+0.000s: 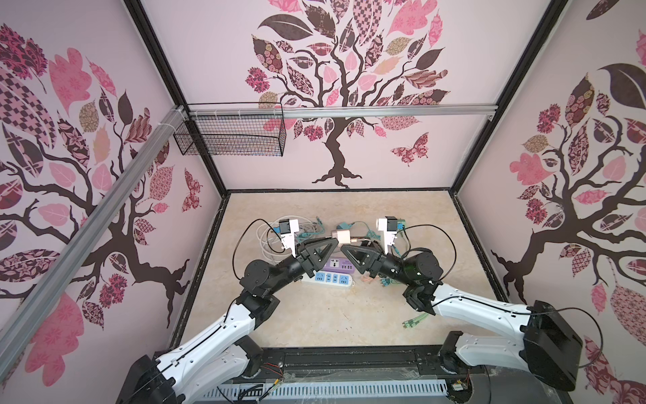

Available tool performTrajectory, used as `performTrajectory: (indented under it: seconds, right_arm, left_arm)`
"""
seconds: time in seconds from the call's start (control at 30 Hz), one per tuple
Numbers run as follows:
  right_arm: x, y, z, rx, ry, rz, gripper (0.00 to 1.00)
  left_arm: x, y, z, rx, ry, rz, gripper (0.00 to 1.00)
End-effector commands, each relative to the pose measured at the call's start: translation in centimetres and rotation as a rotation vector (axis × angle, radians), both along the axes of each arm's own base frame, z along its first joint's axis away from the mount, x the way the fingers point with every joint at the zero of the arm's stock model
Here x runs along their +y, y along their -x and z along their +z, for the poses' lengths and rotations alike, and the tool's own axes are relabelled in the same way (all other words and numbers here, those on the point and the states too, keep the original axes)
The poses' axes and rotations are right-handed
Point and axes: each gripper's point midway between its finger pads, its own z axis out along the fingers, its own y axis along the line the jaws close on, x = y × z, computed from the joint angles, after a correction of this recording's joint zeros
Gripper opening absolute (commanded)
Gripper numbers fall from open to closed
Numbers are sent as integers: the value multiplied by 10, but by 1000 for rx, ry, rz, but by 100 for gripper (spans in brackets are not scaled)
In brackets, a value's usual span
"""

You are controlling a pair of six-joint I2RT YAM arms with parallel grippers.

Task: Insert the plug

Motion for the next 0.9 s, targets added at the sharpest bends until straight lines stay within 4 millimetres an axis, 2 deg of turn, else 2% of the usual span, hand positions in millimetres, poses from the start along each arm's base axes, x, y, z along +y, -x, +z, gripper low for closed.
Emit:
performTrajectory:
  seconds: [0.0,0.1,0.33,0.43,0.87]
  right_arm:
    - [10,16,1,-41,36,88,63]
    - [5,16,-2,-37,22,65,56]
    - [3,13,2,-47,5,39,52]
    - [-5,10,11,-41,-39,-3,42]
    - [-22,-2,33,-17,-142,-95,37]
  left_arm:
    - [6,-5,1,-5,-13,57,0]
    - [7,-3,4,-10,-11,58,0]
    - [5,-2,5,-8,-23,46,0]
    - [2,-2,1,-11,-60,41,0]
    - [1,2,-6,-3,-61,20,0]
